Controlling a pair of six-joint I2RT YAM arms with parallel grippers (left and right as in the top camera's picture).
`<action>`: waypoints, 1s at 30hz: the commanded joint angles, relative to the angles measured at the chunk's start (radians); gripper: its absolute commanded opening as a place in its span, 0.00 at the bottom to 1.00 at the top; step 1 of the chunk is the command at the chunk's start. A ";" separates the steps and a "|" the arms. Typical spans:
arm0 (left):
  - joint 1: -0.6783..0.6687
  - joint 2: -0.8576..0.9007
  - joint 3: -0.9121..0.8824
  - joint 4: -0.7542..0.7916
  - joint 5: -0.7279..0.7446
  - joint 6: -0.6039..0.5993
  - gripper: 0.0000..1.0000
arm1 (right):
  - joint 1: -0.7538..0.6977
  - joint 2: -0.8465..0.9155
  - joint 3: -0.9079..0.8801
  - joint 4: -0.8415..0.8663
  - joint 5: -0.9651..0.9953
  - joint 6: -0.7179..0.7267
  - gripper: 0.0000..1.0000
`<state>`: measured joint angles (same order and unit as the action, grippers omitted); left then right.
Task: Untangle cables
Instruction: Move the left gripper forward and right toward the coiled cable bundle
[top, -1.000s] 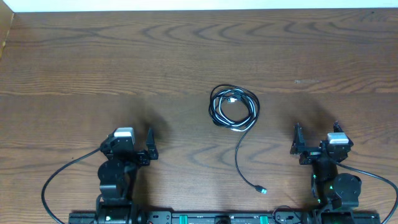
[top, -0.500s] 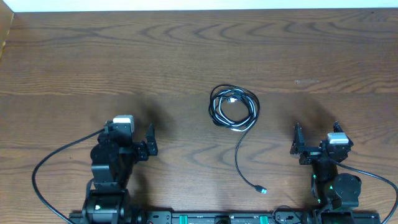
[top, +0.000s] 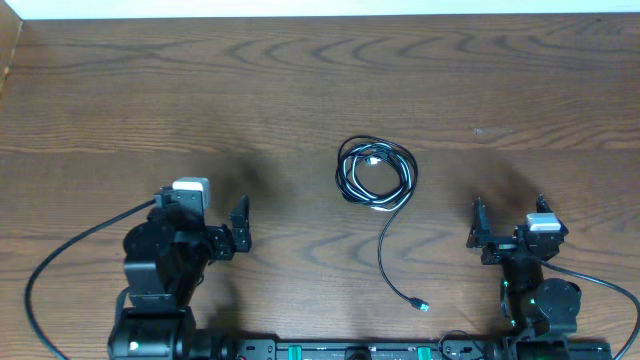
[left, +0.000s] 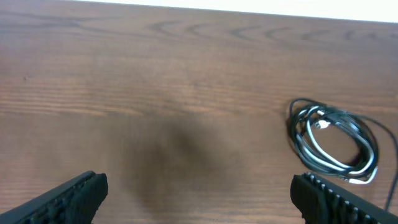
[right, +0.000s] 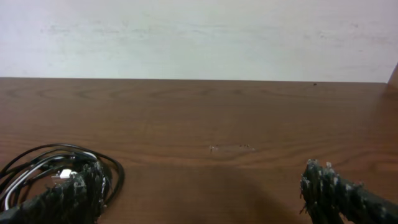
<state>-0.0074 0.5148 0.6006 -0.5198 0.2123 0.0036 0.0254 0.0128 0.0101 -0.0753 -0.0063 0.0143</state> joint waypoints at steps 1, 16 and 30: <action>0.005 0.024 0.099 -0.045 0.016 0.000 0.99 | -0.005 -0.002 -0.005 0.000 0.007 -0.008 0.99; -0.028 0.299 0.375 -0.301 0.016 0.000 0.99 | -0.004 -0.002 -0.005 0.000 0.007 -0.008 0.99; -0.233 0.584 0.419 -0.340 0.015 -0.001 0.99 | -0.005 -0.002 -0.005 0.000 0.007 -0.008 0.99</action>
<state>-0.2008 1.0546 0.9993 -0.8566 0.2123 0.0036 0.0254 0.0128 0.0101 -0.0746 -0.0063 0.0147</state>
